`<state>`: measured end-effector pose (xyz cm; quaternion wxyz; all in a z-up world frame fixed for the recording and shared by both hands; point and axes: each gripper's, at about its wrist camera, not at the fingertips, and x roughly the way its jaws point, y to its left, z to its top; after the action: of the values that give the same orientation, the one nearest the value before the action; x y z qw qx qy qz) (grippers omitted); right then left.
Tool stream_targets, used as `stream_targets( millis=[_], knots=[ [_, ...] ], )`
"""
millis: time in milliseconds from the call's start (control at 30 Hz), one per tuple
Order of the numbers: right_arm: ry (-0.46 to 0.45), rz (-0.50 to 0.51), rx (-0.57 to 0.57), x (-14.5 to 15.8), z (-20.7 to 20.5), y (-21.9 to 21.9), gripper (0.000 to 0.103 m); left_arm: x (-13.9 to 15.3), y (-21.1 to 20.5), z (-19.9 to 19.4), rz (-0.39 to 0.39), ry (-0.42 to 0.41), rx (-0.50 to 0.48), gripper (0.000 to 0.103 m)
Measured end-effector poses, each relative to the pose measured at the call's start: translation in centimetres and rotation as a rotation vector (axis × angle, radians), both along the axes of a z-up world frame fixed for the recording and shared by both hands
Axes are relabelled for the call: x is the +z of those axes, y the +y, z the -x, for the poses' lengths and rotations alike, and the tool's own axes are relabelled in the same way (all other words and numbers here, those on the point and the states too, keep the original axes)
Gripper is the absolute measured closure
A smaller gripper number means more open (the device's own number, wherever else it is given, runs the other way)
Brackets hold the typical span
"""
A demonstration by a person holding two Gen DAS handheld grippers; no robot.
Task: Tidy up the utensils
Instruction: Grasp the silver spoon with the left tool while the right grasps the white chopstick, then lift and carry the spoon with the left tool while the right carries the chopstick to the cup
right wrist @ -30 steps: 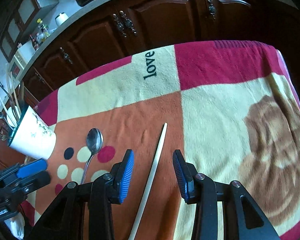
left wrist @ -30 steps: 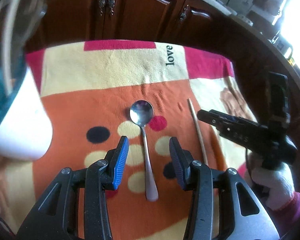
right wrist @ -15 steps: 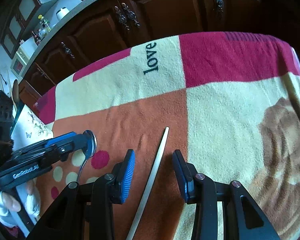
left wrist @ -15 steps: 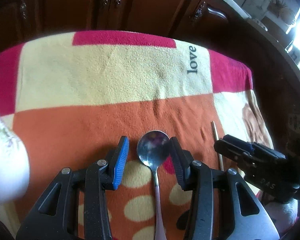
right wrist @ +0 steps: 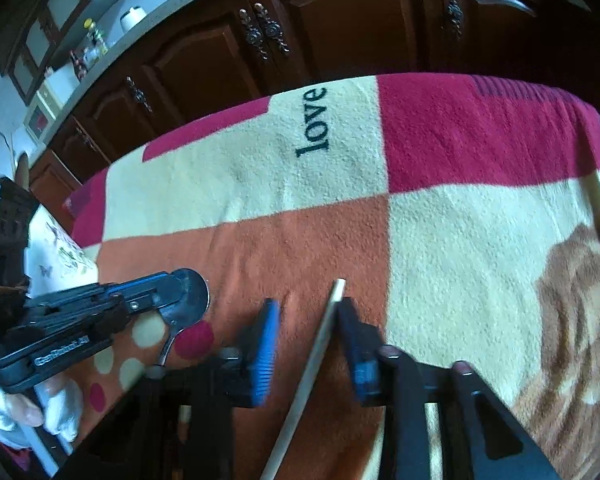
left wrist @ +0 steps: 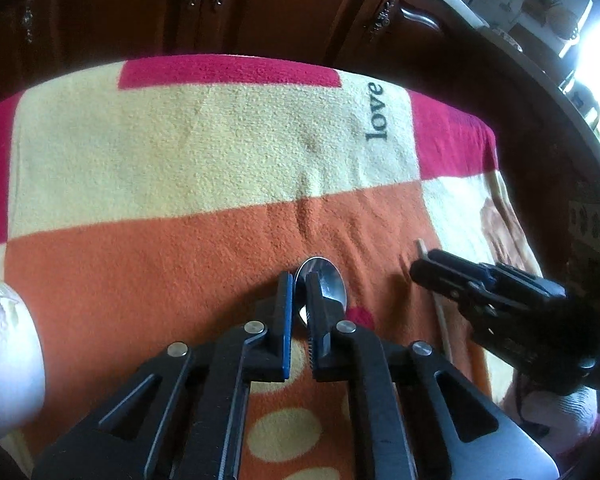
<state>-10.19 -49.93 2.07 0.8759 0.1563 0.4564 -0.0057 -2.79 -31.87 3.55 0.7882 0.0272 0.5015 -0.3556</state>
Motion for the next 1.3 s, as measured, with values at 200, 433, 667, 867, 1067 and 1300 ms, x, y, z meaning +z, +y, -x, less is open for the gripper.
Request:
stream_targets(
  millis=[200,433,667,867,1067,1300],
  knots=[
    [0.001,-0.019,0.055,0.1,0.5,1.2,0.097,0.9,1.1,1.2,0.002,-0.013,-0.017,0.102],
    [0.018,0.008,0.103,0.4,1.2,2.3,0.097,0.8,2.2,1.9,0.000,-0.001,0.000,0.102],
    [-0.083,-0.048,0.066,3.1,3.0,2.2,0.098,3.0,4.1,4.3,0.038,-0.019,-0.009,0.102],
    [-0.172,-0.095,0.047,6.0,5.7,2.7,0.098,5.8,6.2,6.6,0.070,-0.059,-0.017,0.102],
    [-0.243,-0.100,0.075,9.6,8.4,4.1,0.098,8.9,8.7,8.3,0.097,-0.109,0.004,0.102],
    [-0.321,-0.071,0.115,13.7,10.7,6.5,0.098,11.9,11.8,9.3,0.139,-0.142,0.044,0.102]
  ],
)
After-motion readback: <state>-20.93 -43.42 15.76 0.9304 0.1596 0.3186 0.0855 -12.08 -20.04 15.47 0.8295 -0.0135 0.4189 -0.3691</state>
